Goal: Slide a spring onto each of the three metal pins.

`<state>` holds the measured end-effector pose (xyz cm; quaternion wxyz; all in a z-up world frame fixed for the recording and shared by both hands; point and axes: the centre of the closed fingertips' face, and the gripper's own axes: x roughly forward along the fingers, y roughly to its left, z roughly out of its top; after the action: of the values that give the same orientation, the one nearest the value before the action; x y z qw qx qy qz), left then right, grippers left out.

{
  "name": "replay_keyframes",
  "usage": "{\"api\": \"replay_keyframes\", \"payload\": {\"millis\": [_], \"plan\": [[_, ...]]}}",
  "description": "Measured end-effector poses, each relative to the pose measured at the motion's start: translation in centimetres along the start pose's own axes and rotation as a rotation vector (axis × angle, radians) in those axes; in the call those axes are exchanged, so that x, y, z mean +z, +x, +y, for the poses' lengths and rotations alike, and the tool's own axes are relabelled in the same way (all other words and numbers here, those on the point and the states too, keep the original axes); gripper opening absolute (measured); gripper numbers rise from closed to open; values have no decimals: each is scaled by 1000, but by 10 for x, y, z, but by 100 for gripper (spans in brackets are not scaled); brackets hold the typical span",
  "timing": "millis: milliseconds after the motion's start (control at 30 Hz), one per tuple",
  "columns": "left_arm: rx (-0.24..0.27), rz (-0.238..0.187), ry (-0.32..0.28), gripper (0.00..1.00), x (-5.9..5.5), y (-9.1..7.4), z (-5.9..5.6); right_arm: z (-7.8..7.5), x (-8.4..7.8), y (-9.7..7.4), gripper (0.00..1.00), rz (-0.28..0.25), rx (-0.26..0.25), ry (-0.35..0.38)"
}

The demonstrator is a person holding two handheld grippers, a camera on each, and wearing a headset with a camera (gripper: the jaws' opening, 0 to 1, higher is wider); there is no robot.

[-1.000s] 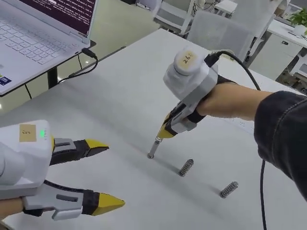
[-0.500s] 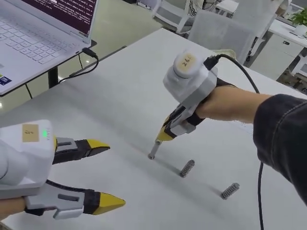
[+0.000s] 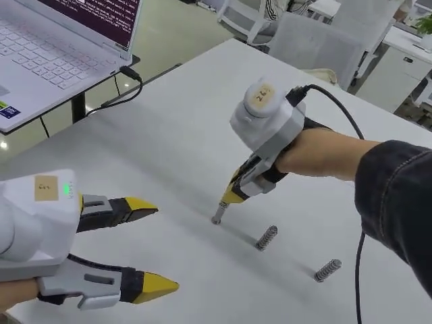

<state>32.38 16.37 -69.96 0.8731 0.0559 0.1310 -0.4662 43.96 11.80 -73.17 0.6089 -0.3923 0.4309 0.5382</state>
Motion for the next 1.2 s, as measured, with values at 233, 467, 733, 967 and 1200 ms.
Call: {"api": "replay_keyframes", "payload": {"millis": [233,467,733,967,1200], "plan": [[1,2,-6,59,-2,0,1,0,-6,11,8,9,4,12],[3,3,-12,59,-4,0,2,1,-11,20,8,13,12,26],[-1,4,-12,59,-5,2,1,1,-15,32,8,13,17,36],[-3,4,-12,58,-5,3,1,1,-19,37,8,19,11,37],[-2,5,-14,58,-6,2,1,2,-19,41,9,18,12,41]]}}
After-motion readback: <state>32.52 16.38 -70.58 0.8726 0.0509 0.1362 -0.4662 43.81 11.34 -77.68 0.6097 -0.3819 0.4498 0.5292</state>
